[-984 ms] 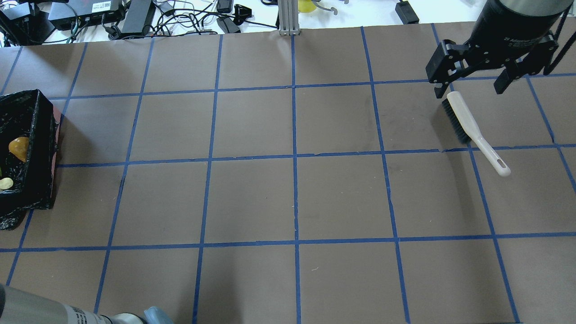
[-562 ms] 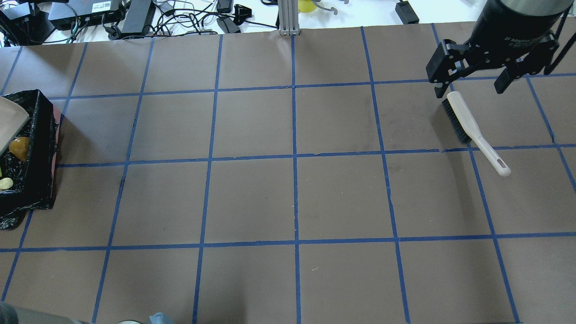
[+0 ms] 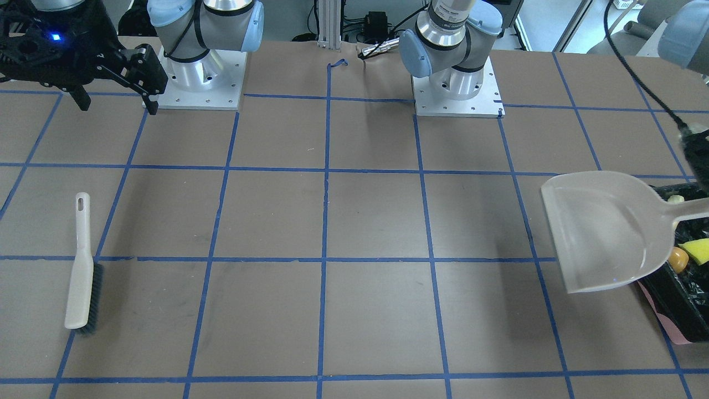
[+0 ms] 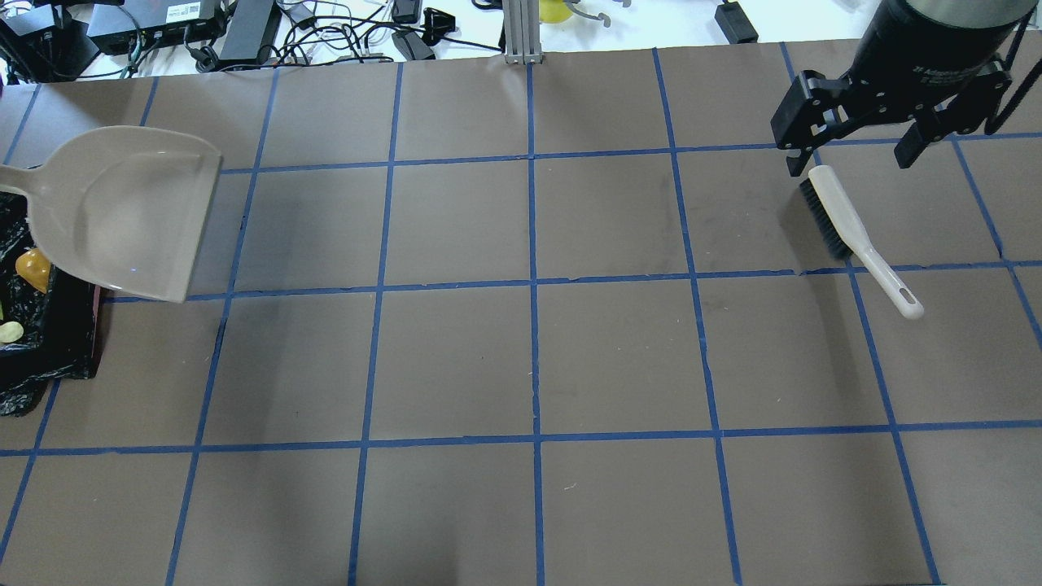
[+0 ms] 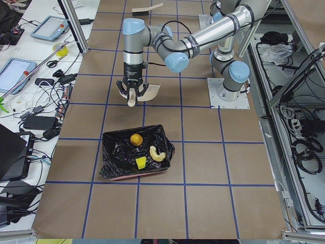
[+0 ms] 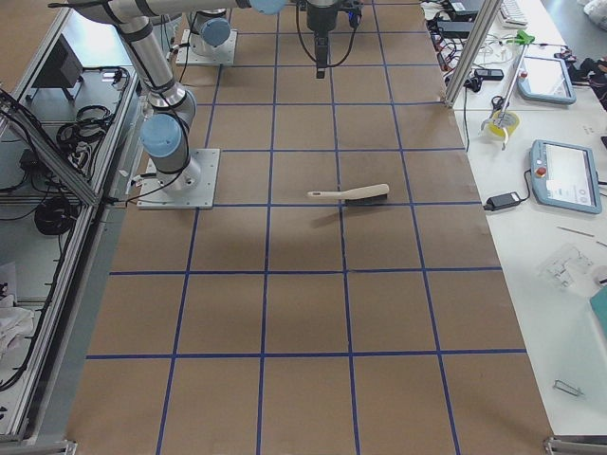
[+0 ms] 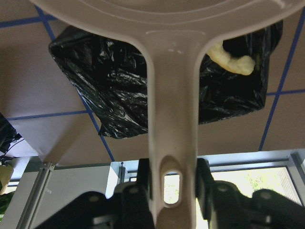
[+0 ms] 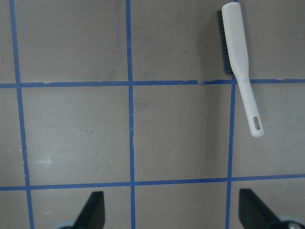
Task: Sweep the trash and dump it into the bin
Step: 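Bring the empty dustpan back and lower it onto the table with the left gripper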
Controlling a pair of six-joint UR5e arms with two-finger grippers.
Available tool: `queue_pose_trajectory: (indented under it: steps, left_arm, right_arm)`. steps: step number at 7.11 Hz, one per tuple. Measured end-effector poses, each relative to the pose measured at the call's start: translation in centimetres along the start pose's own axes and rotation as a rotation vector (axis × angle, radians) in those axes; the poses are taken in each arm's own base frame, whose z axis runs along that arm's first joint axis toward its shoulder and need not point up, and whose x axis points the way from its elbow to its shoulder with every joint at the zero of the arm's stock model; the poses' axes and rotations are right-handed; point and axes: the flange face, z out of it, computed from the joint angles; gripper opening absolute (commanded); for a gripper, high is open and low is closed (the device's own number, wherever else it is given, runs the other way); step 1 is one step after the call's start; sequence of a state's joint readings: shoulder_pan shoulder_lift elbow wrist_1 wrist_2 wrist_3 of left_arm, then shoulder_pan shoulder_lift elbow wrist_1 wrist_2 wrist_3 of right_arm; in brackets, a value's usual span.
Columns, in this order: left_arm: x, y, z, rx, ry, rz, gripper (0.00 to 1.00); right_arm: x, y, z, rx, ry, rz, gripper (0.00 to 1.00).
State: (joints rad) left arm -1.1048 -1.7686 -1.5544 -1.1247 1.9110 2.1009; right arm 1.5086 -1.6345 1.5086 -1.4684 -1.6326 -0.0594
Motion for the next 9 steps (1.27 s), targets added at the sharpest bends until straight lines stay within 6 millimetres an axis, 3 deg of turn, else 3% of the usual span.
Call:
queue_pose_trajectory:
  steps: [3, 6, 9]
  left_arm:
    - [-2.7, -9.9, 2.4, 0.090, 0.041, -0.068, 0.00]
    - [-5.7, -16.2, 5.2, 0.100, 0.017, -0.050, 0.00]
    - [-8.9, -20.7, 7.2, 0.104, 0.006, -0.044, 0.00]
  right_arm:
    - [0.0, 0.0, -0.1, 0.006, 0.000, 0.002, 1.00]
    - [-0.1, -0.2, 0.2, 0.001, 0.000, 0.000, 1.00]
    - [-0.1, 0.0, 0.0, 0.006, 0.000, -0.002, 1.00]
